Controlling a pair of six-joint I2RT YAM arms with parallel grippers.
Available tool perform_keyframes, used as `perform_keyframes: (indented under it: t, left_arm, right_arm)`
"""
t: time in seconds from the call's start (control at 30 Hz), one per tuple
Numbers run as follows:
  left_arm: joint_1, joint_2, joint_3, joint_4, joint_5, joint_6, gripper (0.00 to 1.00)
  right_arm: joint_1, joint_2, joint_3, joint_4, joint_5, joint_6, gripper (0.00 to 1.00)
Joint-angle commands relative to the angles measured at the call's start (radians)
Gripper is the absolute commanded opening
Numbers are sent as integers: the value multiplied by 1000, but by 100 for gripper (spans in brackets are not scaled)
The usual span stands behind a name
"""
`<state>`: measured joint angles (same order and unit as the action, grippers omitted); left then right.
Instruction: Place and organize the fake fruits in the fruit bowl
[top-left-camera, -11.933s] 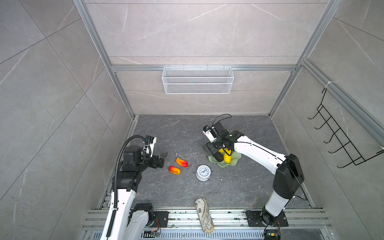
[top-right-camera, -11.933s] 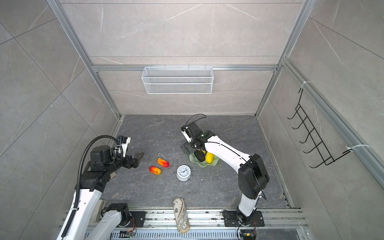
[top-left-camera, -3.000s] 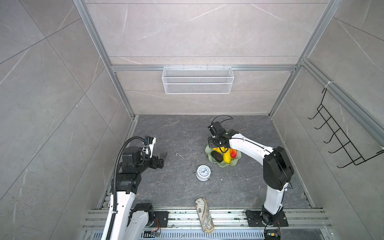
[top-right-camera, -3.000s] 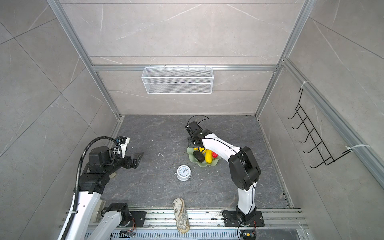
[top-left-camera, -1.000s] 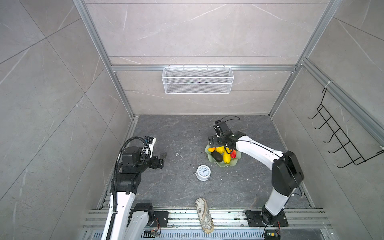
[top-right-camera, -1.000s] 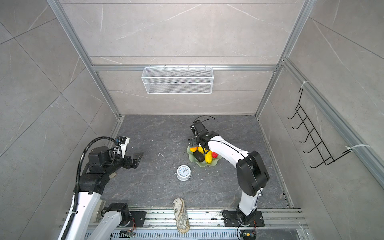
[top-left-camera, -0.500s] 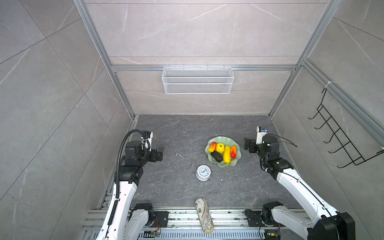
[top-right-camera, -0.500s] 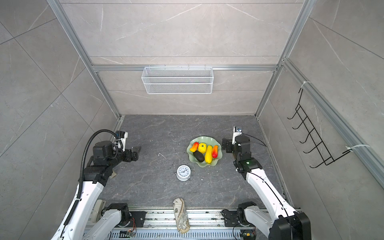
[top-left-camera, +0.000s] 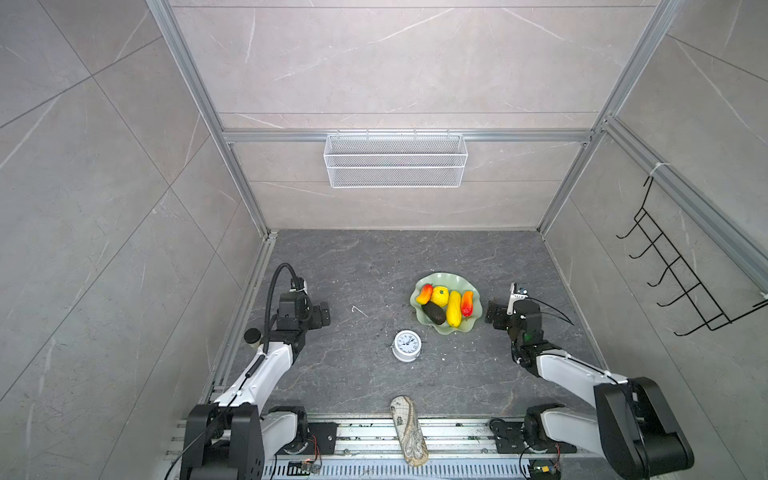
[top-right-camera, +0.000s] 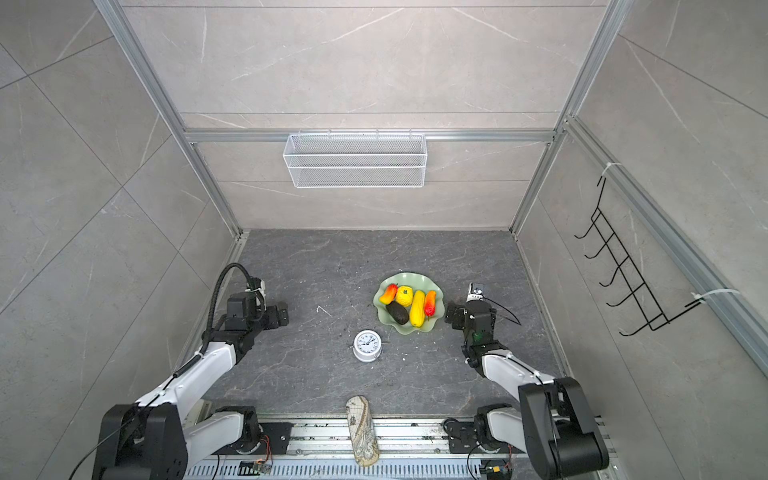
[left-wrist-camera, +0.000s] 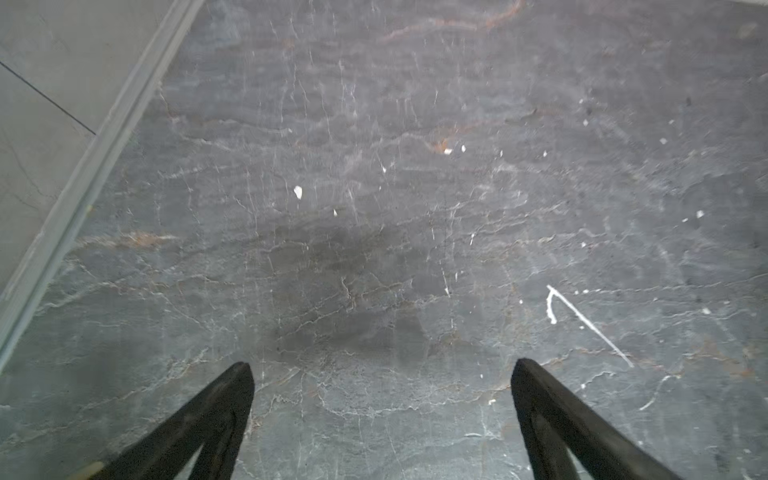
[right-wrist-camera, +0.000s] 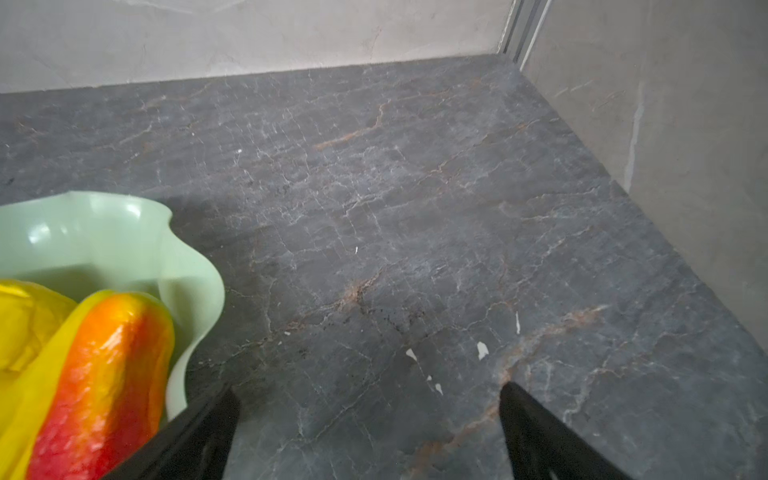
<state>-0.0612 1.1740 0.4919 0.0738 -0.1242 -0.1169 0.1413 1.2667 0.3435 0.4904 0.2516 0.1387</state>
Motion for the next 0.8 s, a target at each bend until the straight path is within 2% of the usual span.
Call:
perform_keyframes:
  t: [0.0, 0.1, 0.17, 0.2, 0.23, 0.27, 0.33, 0.37, 0.4, 0.43, 0.5, 0.57, 0.77]
  left_arm:
    - [-1, 60, -39, 355, -54, 56, 100]
    - [-1, 178, -52, 474, -64, 102, 100]
    - [-2, 204, -23, 445, -41, 144, 100]
    - [-4, 218, -39, 513, -51, 179, 100]
    - [10, 236, -61, 595, -52, 178, 100]
    - [35, 255, -56, 583, -50, 150, 100]
    - [86, 299, -100, 705, -7, 107, 100]
    - [109, 317, -127, 749, 16, 88, 100]
    - [113, 348, -152, 863, 4, 87, 100]
    - [114, 321, -138, 768, 6, 78, 100]
    - [115, 339, -143, 826, 5, 81, 100]
    - [115, 321, -131, 766, 7, 79, 100]
    - [114, 323, -132, 768, 5, 86, 100]
  right_arm:
    - [-10, 43, 31, 120, 61, 13, 100]
    - [-25, 84, 54, 144, 61, -27, 100]
    - [-44, 103, 41, 201, 49, -40, 100]
    - [-58, 134, 17, 278, 45, -36, 100]
    - [-65, 170, -2, 351, 48, -29, 100]
    - [-68, 193, -6, 394, 34, -32, 100]
    - [-75, 209, 30, 328, 1, -34, 100]
    - [-81, 213, 20, 354, -13, -32, 100]
    - [-87, 222, -5, 390, -26, -29, 100]
    - [-87, 253, -27, 481, -11, -39, 100]
    - [-86, 233, -11, 421, -10, -35, 100]
    - [-86, 248, -20, 464, -8, -41, 100]
    - [-84, 238, -18, 444, -12, -43, 100]
